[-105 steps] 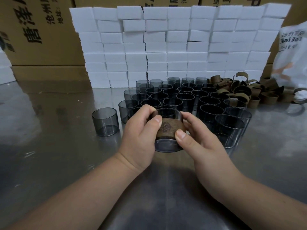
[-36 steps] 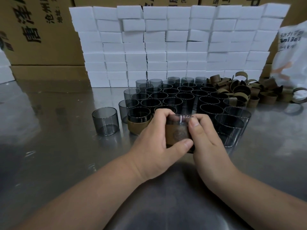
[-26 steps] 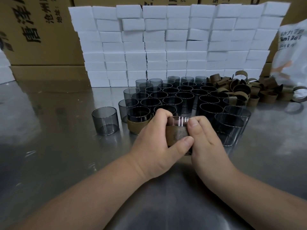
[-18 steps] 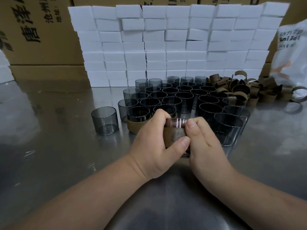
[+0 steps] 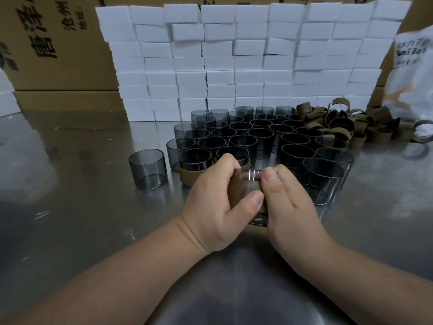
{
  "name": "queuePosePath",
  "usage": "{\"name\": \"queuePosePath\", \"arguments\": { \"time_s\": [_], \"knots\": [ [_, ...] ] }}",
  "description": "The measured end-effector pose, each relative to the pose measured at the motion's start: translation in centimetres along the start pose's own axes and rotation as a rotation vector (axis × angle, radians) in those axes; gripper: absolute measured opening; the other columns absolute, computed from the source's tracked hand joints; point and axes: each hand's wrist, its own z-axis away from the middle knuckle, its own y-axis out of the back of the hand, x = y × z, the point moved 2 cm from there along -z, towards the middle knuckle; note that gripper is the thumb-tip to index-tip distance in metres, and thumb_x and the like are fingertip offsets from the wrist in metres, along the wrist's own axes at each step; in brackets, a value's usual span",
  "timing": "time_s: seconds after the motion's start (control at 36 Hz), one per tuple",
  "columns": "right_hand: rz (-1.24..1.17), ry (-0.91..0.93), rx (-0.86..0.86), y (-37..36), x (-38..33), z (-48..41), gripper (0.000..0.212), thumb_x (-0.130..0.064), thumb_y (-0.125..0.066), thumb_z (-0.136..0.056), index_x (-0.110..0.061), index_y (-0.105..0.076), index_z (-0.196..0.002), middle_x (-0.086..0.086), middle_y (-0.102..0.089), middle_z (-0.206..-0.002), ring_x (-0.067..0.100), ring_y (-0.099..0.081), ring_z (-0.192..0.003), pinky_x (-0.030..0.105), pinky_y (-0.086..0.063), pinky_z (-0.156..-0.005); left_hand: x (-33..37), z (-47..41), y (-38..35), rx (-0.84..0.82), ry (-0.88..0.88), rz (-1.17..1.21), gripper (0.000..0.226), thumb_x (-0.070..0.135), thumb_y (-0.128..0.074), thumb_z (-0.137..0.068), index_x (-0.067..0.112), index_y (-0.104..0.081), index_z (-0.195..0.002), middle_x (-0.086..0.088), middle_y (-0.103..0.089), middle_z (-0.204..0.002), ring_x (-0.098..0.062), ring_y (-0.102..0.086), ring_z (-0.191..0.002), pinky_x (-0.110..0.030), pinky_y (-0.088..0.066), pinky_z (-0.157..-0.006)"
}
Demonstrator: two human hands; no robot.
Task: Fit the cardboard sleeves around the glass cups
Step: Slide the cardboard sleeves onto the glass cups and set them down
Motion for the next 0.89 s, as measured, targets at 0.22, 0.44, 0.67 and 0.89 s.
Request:
{"name": "queuePosePath", "arguments": {
  "time_s": [0.22, 0.44, 0.67, 0.89],
  "knots": [
    [0.006, 0.005, -0.017, 0.0, -0.2, 0.1, 0.036, -0.045, -0.038, -0.082, -0.013, -0.050, -0.072, -0.014, -0.055, -0.063, -0.001, -0.048, -0.056, 0.013, -0.040, -0.054, 0.0, 0.0, 0.0, -0.002, -0.040, 0.018, 0.017, 0.044, -0.042, -0.075, 0.029, -0.034, -0.075, 0.016, -0.034, -0.062, -0.001, -0.036, -0.055, -0.014, -0.028, -0.053],
    [0.050, -0.025, 0.016, -0.5, 0.3, -0.6, 0.031, -0.052, -0.035, -0.081, -0.026, -0.050, -0.074, -0.019, -0.058, -0.070, -0.003, -0.051, -0.065, 0.015, -0.042, -0.061, -1.0, 0.1, -0.3, 0.022, 0.063, -0.064, 0.027, 0.052, -0.039, -0.072, 0.026, -0.038, -0.079, 0.011, -0.041, -0.068, -0.008, -0.040, -0.060, -0.024, -0.035, -0.055],
    [0.325, 0.095, 0.024, 0.3, 0.5, -1.1, 0.021, -0.032, -0.039, -0.093, -0.051, -0.047, -0.086, -0.022, -0.046, -0.103, -0.013, -0.044, -0.101, 0.001, -0.031, -0.082, -1.4, 0.0, -1.0, -0.173, 0.223, -0.092, 0.055, 0.054, -0.039, -0.070, 0.016, -0.037, -0.111, 0.000, -0.042, -0.109, -0.010, -0.044, -0.091, -0.028, -0.040, -0.079],
    [0.328, 0.015, 0.031, 0.8, 0.8, -1.4, 0.031, -0.018, -0.043, -0.094, -0.044, -0.047, -0.078, -0.021, -0.049, -0.098, -0.026, -0.041, -0.088, -0.007, -0.029, -0.073, -2.1, 0.2, -1.4, -0.359, 0.288, -0.078, 0.038, 0.031, -0.045, -0.074, 0.030, -0.030, -0.109, 0.014, -0.027, -0.133, -0.007, -0.038, -0.112, -0.031, -0.038, -0.094]
  ]
}}
